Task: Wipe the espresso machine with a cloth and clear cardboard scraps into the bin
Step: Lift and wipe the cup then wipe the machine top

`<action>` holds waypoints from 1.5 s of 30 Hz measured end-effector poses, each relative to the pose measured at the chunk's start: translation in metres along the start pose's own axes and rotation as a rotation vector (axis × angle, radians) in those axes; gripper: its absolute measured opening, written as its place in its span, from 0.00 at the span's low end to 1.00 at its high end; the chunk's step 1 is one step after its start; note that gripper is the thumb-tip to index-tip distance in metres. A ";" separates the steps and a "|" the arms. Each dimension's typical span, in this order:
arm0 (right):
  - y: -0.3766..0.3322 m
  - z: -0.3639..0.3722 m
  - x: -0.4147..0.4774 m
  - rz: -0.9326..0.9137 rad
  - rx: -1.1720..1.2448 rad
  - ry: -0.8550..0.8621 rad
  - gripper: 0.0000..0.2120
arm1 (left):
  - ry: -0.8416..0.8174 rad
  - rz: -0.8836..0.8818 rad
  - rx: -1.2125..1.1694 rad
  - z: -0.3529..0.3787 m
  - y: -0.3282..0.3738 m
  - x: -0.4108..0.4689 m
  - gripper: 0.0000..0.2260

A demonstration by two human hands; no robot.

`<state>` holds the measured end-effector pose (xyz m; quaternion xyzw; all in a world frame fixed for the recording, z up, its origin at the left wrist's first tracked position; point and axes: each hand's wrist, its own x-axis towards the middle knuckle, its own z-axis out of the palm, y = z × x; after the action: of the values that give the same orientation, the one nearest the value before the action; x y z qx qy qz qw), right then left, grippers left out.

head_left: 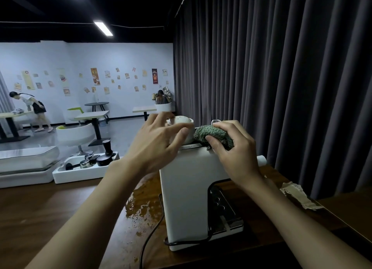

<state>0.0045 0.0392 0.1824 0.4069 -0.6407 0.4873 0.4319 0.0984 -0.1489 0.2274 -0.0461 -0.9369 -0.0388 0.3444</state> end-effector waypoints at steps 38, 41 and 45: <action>-0.005 -0.005 0.000 0.072 0.018 -0.057 0.13 | 0.150 -0.036 -0.014 -0.004 -0.014 -0.006 0.25; -0.006 -0.006 0.000 0.079 0.023 -0.064 0.13 | 0.241 -0.075 -0.023 -0.005 -0.011 -0.007 0.24; -0.006 -0.008 0.000 0.088 0.013 -0.081 0.14 | 0.120 -0.073 -0.117 0.005 0.003 -0.008 0.21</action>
<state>0.0118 0.0454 0.1853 0.4004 -0.6717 0.4932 0.3811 0.1018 -0.1461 0.2186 -0.0297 -0.9117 -0.1088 0.3950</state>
